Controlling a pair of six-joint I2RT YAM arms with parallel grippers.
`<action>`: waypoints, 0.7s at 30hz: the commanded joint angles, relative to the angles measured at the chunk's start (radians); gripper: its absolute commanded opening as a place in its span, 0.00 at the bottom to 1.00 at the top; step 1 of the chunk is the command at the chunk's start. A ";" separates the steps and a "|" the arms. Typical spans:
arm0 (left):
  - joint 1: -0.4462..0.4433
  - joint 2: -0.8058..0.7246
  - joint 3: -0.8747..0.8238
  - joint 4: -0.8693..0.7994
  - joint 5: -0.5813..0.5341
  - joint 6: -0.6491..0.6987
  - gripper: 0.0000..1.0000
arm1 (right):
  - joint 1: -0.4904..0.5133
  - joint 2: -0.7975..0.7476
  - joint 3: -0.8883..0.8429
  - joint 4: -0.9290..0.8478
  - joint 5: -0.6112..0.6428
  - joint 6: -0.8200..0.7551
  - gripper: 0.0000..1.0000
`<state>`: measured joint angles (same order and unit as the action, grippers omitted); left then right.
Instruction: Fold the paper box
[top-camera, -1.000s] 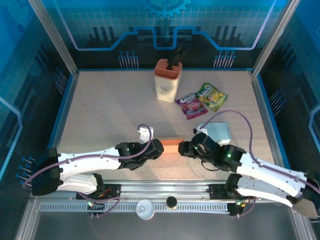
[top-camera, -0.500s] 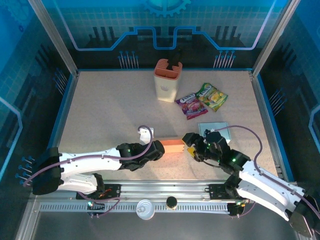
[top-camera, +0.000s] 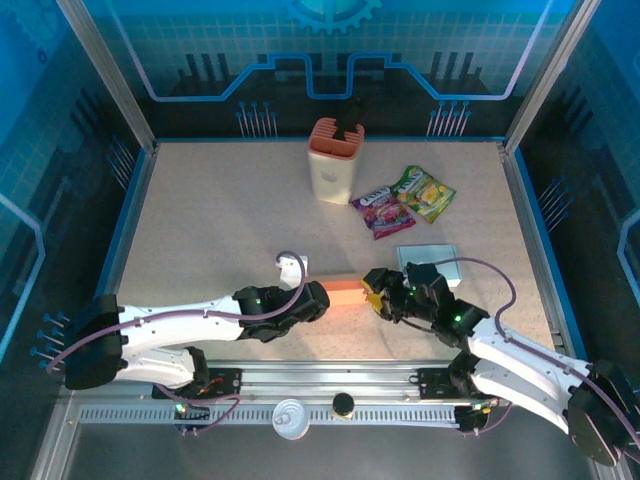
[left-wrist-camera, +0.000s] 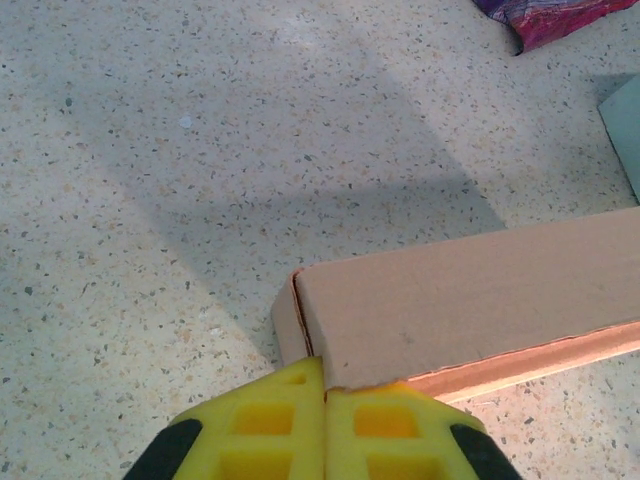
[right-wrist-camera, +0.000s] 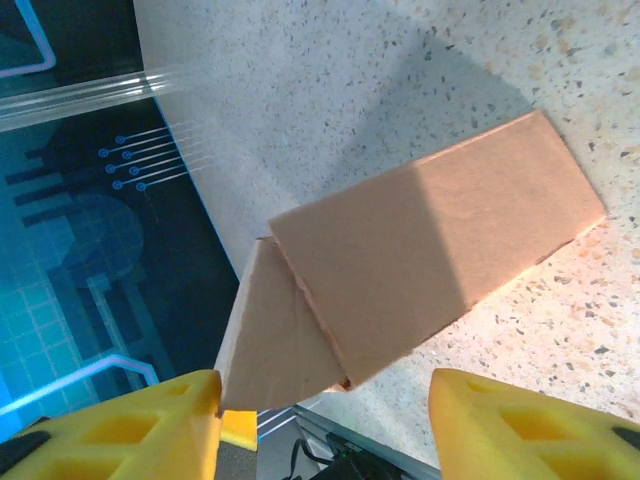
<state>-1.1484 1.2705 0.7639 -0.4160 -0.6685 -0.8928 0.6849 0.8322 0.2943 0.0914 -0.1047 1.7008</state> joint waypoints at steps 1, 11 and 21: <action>-0.006 -0.020 0.010 -0.046 0.014 -0.020 0.13 | -0.025 -0.002 -0.035 -0.016 -0.001 -0.017 0.52; 0.023 -0.163 0.002 -0.005 0.110 -0.044 0.37 | -0.041 0.020 -0.058 -0.037 0.005 -0.053 0.43; 0.199 -0.192 -0.105 0.178 0.400 -0.078 0.40 | -0.041 0.064 -0.061 -0.013 -0.006 -0.063 0.41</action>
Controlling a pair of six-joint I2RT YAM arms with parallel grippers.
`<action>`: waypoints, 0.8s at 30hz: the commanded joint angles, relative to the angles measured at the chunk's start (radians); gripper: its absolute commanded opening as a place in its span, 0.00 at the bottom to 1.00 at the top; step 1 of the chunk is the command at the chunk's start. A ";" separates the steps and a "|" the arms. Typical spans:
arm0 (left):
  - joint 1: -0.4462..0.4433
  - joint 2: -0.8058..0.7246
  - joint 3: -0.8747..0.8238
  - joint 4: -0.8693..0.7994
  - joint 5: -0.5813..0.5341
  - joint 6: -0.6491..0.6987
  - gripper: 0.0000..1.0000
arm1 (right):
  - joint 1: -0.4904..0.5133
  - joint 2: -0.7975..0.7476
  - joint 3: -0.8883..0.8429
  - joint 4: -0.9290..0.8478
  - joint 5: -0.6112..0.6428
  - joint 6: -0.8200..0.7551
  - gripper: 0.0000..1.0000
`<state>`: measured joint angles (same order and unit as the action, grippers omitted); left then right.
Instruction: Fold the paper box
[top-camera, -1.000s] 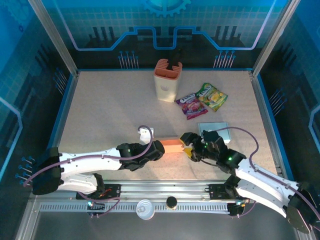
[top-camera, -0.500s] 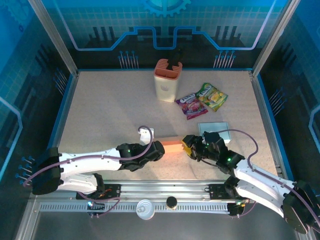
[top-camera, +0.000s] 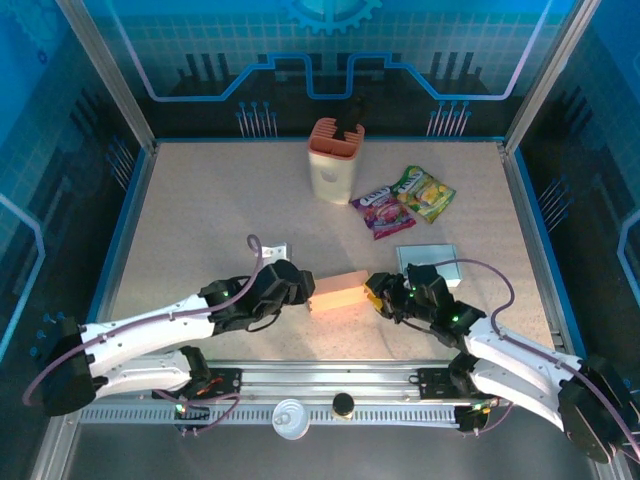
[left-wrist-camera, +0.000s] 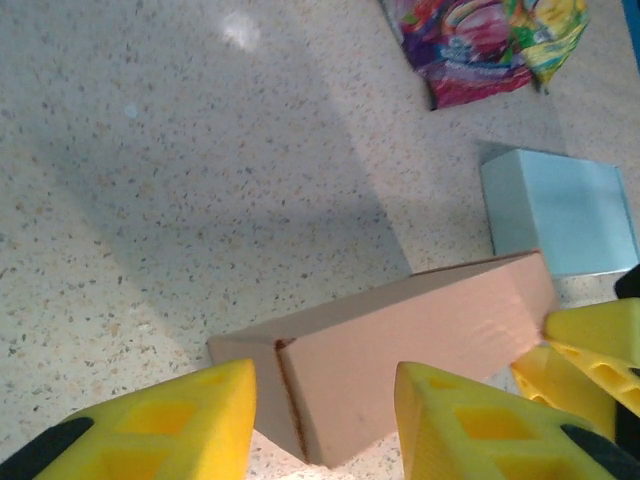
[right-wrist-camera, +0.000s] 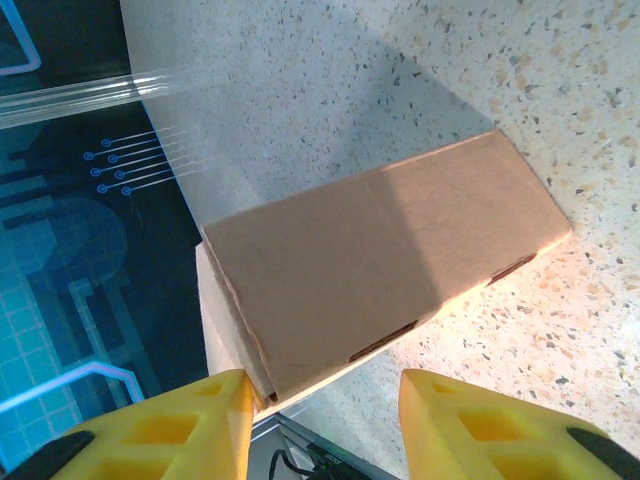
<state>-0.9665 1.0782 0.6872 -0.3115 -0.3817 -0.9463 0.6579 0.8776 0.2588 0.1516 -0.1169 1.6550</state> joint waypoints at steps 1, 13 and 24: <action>0.017 0.008 -0.033 0.083 0.124 -0.026 0.40 | -0.013 0.019 -0.026 -0.073 0.006 -0.017 0.40; 0.017 0.047 -0.099 0.119 0.148 -0.056 0.32 | -0.012 0.036 -0.029 -0.066 0.008 -0.025 0.38; 0.015 0.125 -0.088 0.126 0.169 0.008 0.17 | -0.012 0.025 -0.006 -0.116 0.005 -0.057 0.38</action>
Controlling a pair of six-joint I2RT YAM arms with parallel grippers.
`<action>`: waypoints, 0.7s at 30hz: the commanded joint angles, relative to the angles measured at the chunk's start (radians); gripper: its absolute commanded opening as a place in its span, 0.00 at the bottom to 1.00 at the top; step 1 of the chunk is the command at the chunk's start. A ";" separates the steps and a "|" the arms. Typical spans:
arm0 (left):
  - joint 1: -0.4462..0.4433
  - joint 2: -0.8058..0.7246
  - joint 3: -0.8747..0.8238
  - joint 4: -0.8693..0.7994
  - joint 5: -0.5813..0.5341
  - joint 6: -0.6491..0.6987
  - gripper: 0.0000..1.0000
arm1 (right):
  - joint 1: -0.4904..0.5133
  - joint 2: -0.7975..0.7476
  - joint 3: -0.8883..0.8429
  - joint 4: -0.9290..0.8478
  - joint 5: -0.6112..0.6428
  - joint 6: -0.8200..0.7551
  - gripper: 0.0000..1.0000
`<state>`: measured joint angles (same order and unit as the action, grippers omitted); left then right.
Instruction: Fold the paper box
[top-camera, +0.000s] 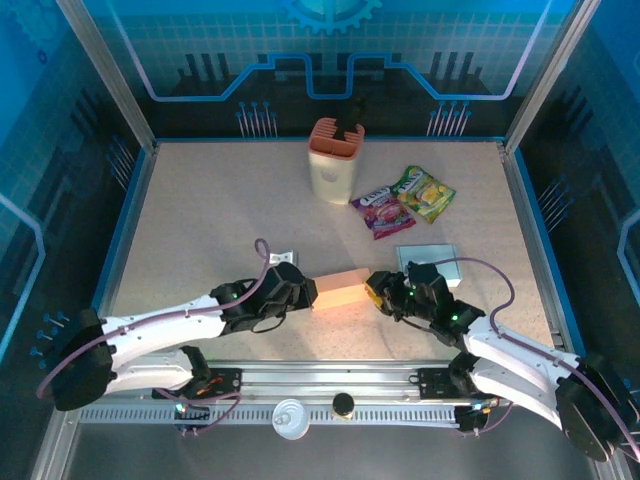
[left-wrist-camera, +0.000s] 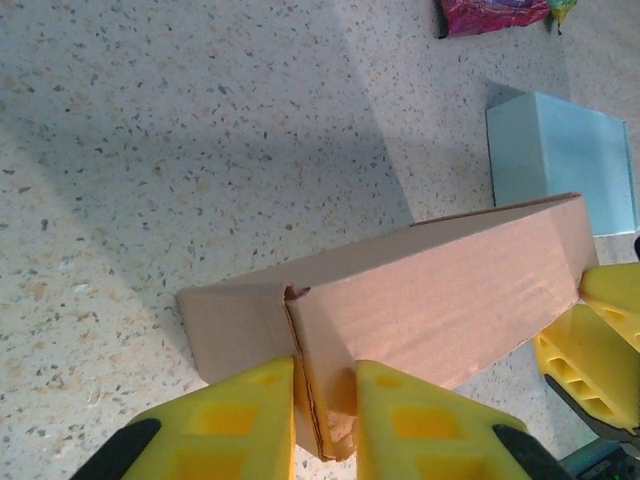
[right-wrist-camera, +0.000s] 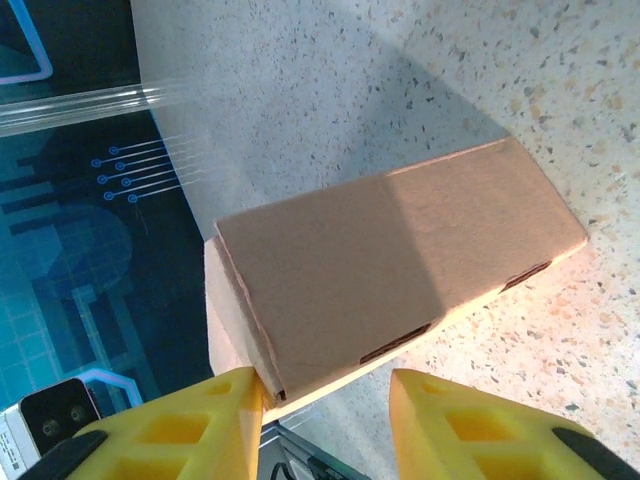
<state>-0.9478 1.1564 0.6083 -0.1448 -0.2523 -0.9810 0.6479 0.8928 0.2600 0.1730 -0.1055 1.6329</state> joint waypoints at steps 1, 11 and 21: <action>-0.005 0.048 -0.005 -0.044 0.038 0.048 0.17 | -0.002 0.002 0.009 -0.165 -0.004 -0.052 0.40; -0.032 0.061 0.033 -0.075 -0.004 0.088 0.13 | 0.073 -0.076 0.173 -0.380 0.117 -0.031 0.79; -0.049 0.070 0.051 -0.090 -0.026 0.100 0.13 | 0.116 0.118 0.302 -0.494 0.103 0.280 0.83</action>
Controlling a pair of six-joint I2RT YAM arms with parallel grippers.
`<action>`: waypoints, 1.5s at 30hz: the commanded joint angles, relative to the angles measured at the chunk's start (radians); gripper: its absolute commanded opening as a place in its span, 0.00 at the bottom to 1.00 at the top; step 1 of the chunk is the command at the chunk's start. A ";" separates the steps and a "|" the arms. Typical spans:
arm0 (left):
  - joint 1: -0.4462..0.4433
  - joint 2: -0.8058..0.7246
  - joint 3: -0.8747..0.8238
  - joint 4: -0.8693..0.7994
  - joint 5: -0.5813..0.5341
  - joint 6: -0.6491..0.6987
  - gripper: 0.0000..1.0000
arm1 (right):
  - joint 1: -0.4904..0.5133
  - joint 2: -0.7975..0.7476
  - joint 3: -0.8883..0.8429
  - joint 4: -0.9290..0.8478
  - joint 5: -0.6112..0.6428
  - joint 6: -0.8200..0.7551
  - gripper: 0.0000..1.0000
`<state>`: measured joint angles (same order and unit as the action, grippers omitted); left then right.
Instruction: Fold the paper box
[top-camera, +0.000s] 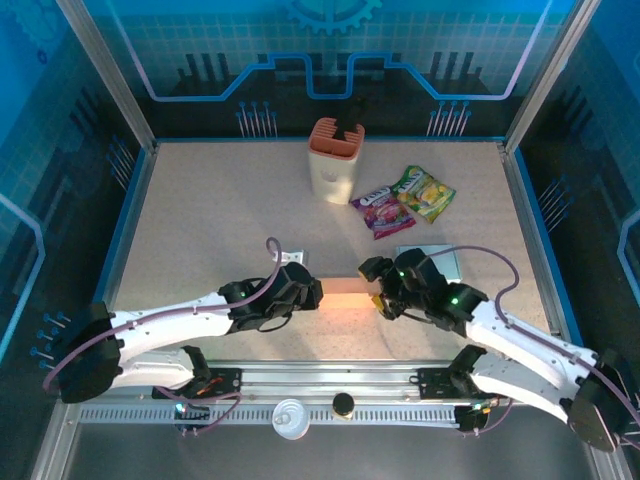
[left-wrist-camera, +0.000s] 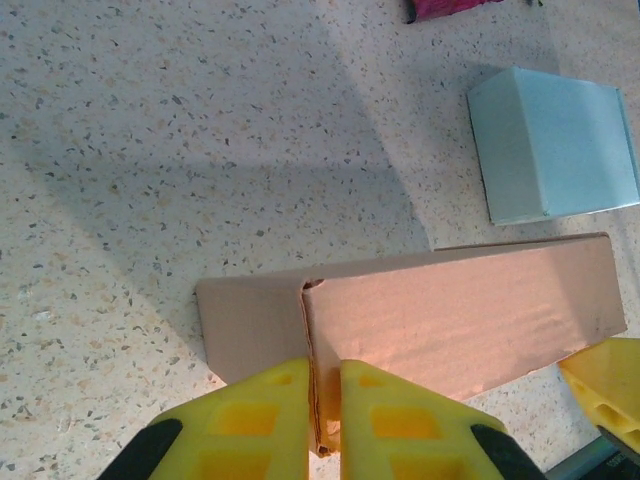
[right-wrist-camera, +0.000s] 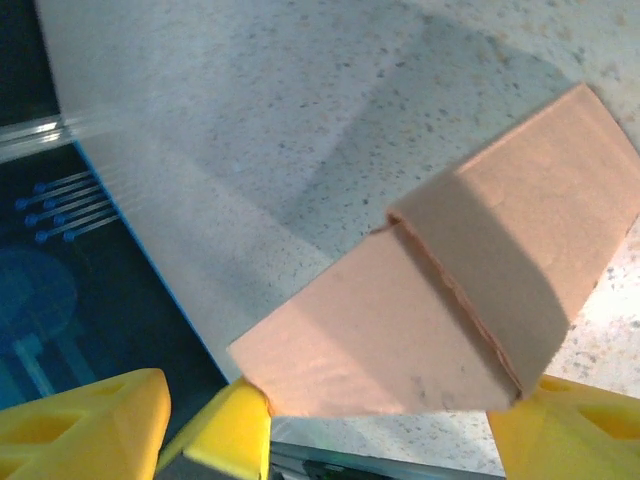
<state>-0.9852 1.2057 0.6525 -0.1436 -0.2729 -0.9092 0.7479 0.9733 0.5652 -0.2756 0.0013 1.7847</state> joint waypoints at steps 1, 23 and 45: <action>-0.015 0.020 0.009 -0.093 -0.009 0.029 0.13 | 0.015 0.051 -0.006 -0.026 -0.007 0.152 0.83; -0.055 -0.051 0.007 -0.128 -0.104 0.040 0.27 | 0.020 0.184 -0.041 0.252 0.016 -0.029 0.60; -0.055 -0.173 -0.044 -0.149 -0.137 0.029 0.33 | -0.012 0.440 0.011 0.381 -0.066 -0.294 0.78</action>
<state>-1.0374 1.0458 0.6231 -0.2821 -0.3897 -0.8841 0.7387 1.4784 0.5251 0.3187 -0.0799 1.5719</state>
